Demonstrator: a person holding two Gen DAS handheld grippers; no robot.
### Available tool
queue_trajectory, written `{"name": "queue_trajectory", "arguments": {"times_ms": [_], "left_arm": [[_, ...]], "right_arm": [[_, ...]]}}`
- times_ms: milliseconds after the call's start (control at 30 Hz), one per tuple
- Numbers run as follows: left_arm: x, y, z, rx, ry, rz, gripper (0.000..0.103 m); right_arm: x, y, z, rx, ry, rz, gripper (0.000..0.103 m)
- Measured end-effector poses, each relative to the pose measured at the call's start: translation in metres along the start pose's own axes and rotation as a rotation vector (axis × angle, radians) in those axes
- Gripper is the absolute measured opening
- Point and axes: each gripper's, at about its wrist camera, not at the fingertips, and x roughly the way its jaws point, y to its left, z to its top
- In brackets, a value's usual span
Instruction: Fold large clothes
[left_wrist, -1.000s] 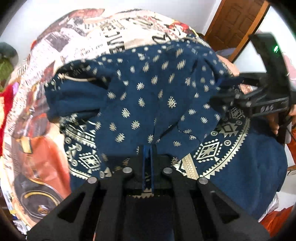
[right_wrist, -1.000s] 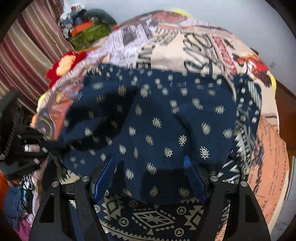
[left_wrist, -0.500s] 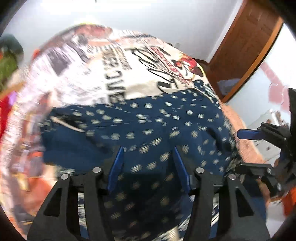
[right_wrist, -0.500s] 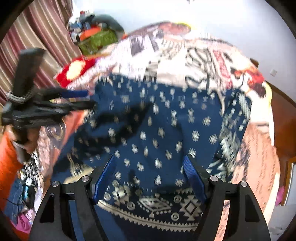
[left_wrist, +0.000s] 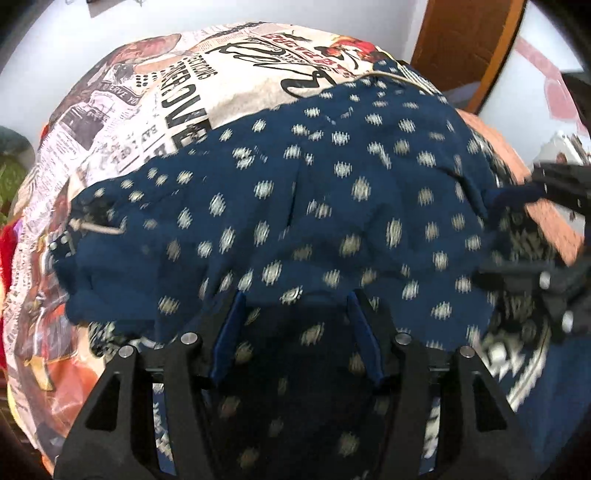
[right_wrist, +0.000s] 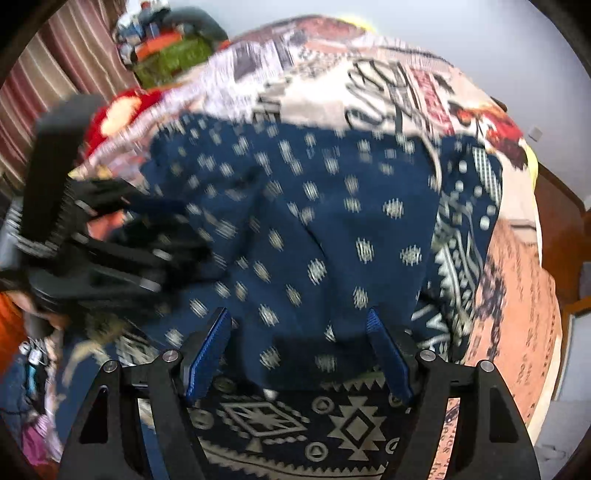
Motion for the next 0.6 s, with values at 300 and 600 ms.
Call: {"name": "queue_trajectory", "arguments": {"times_ms": [300,600], "left_arm": [[-0.078,0.029,-0.039,-0.093,-0.085,0.057,0.06],[-0.136,0.067,-0.125,-0.264,-0.099,0.104,0.065]], "right_arm": [[-0.059,0.012,-0.019,0.016,-0.085,-0.003,0.074],[-0.129,0.031,-0.079,0.063,-0.176,-0.04,0.074]]}}
